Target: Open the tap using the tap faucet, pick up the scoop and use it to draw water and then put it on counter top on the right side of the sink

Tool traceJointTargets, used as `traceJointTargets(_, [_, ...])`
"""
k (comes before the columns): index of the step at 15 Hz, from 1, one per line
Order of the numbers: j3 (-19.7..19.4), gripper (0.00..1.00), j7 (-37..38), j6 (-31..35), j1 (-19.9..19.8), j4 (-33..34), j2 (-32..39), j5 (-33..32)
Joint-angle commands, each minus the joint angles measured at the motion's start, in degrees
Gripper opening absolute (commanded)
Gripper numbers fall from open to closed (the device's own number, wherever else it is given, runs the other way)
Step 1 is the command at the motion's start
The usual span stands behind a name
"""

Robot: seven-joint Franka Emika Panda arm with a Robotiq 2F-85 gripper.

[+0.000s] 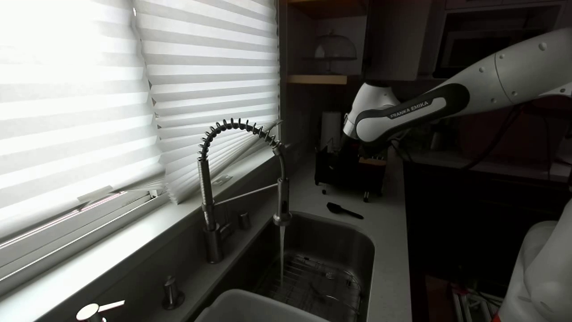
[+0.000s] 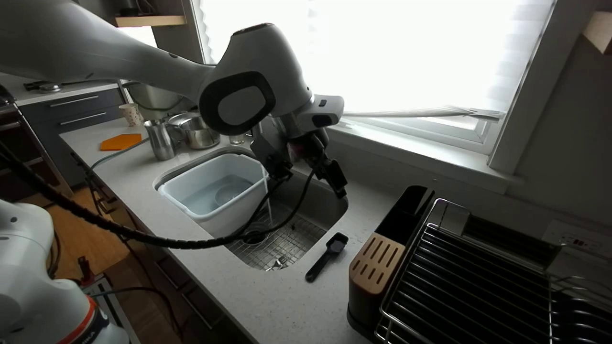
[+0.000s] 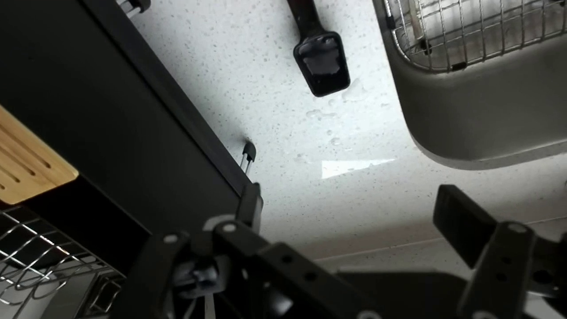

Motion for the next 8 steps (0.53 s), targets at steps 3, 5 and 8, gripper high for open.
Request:
traceJointTargets(3, [-0.28, 1.0, 2.97, -1.32, 0.58, 0.17, -0.33, -0.73])
traceJointTargets(5, [-0.27, 1.0, 3.23, -1.43, 0.56, 0.17, -0.36, -0.77])
traceJointTargets(8, [-0.27, 1.0, 3.27, -1.47, 0.56, 0.17, -0.36, -0.77])
